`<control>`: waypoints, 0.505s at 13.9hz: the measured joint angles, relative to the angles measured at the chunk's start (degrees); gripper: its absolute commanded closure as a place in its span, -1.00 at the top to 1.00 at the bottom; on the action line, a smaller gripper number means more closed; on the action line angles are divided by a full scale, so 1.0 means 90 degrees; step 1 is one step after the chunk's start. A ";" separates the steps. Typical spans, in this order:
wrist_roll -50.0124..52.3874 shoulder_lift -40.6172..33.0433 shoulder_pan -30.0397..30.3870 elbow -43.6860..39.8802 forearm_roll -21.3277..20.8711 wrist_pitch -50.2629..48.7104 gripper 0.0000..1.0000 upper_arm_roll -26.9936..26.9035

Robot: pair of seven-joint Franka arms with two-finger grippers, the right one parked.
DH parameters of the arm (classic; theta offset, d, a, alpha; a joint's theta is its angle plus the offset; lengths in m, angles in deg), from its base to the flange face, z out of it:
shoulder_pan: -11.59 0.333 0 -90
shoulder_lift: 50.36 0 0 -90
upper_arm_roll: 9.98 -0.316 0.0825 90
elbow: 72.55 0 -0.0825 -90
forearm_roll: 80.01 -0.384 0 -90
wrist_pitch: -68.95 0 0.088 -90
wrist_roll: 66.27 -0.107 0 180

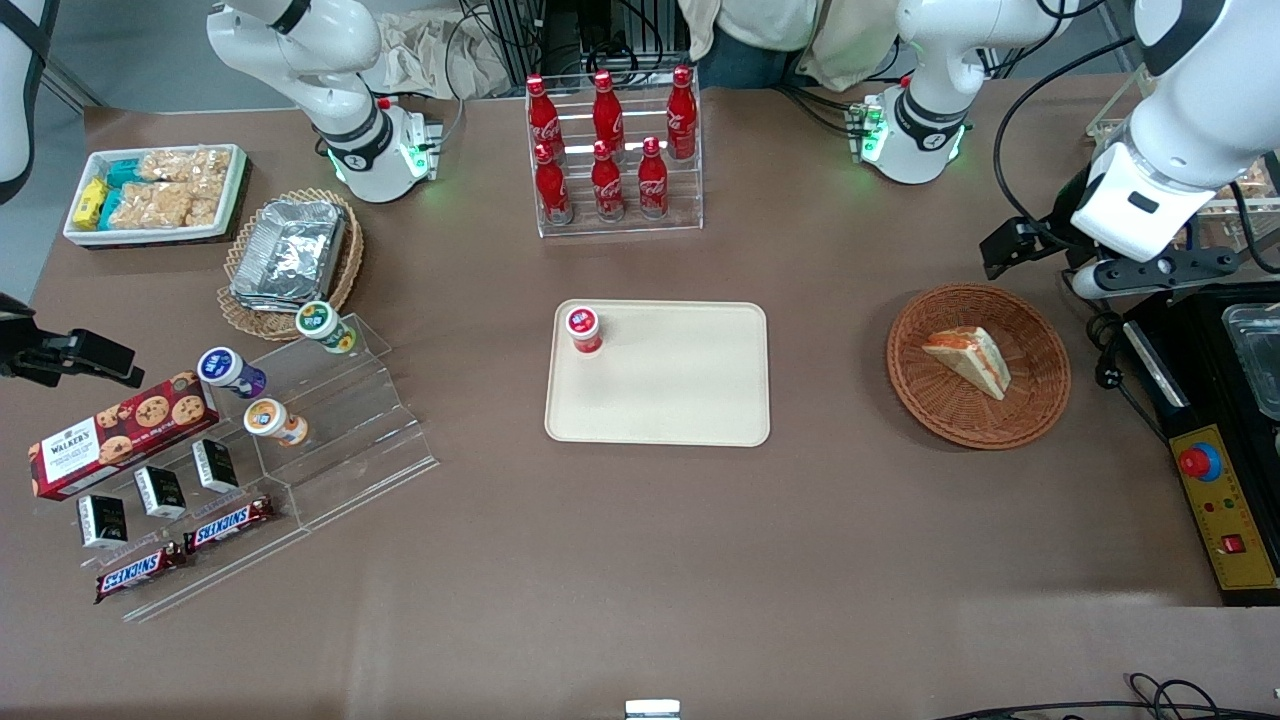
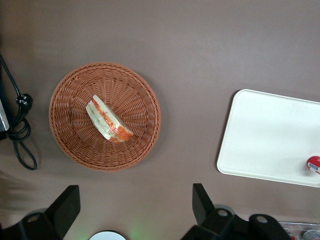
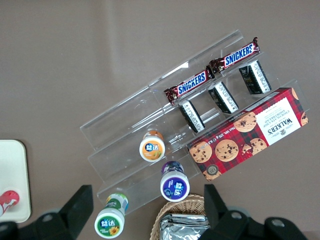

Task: Place sandwich from basket to tray
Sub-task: 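Move the left gripper over the wicker basket toward the sandwich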

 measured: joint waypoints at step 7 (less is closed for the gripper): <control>0.1240 0.0001 0.0010 -0.0082 -0.0008 -0.0100 1.00 -0.0093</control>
